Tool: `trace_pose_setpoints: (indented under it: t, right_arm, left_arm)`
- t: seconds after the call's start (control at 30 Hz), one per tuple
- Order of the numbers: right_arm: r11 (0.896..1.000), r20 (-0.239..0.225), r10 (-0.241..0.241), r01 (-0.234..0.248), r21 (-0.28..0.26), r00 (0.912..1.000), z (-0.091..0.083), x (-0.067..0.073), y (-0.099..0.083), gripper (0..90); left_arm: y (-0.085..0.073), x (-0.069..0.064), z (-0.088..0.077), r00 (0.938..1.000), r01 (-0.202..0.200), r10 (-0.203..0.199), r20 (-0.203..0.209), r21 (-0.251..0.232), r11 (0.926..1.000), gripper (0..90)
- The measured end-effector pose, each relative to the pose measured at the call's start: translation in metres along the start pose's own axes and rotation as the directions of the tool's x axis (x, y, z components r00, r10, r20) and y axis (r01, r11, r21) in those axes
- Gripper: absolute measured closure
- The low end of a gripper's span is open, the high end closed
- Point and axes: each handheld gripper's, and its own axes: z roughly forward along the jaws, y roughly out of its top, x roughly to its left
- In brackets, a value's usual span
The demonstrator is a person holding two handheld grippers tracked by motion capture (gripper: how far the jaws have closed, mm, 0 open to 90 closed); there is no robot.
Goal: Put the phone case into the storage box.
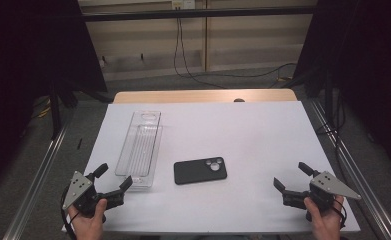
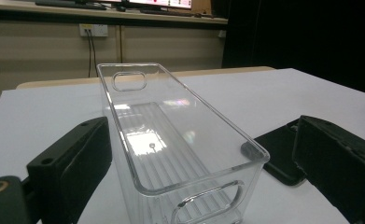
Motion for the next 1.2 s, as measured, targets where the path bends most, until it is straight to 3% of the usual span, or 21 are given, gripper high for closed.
trace_pose_setpoints:
  t: [0.17,0.27,0.37,0.4,0.47,0.53,0.8,1.2]
  right_arm:
    - [1.000,0.009,-0.010,0.010,0.001,0.9999,0.000,-0.002,-0.002,0.8]
    - [1.000,0.003,-0.004,0.004,0.000,1.0000,0.001,-0.002,-0.002,0.4]
    - [1.000,-0.018,0.001,-0.001,0.000,0.9998,0.002,-0.001,-0.002,0.0]
    - [1.000,-0.044,-0.009,0.009,-0.004,0.9990,0.002,0.000,-0.002,0.0]
    - [1.000,-0.055,-0.019,0.018,-0.006,0.9983,0.003,0.001,-0.002,0.0]
    - [1.000,-0.088,-0.025,0.024,-0.013,0.9958,0.003,0.004,-0.002,0.0]
    - [1.000,-0.120,-0.019,0.017,-0.018,0.9925,0.006,0.010,-0.001,0.0]
    - [1.000,-0.169,0.004,-0.008,-0.018,0.9856,0.016,0.017,0.000,0.0]
  left_arm:
    - [0.001,-0.004,-0.001,1.0000,-0.006,0.006,0.006,0.005,1.0000,4.7]
    - [0.001,-0.002,-0.001,0.9999,0.015,-0.015,0.005,-0.004,0.9999,4.0]
    - [0.000,-0.001,-0.002,0.9998,0.014,-0.014,0.012,-0.002,0.9999,3.6]
    - [0.000,-0.002,-0.001,0.9999,0.011,-0.011,0.008,-0.002,0.9999,3.1]
    - [0.001,-0.002,-0.001,0.9999,-0.013,0.013,0.008,-0.006,0.9999,2.5]
    - [0.000,-0.002,0.000,0.9998,0.000,0.000,0.019,0.000,1.0000,2.1]
    - [-0.001,-0.002,0.000,0.9986,0.025,-0.025,0.047,0.001,0.9997,2.3]
    - [-0.002,-0.003,0.003,0.9978,0.018,-0.020,0.063,0.024,0.9995,2.7]
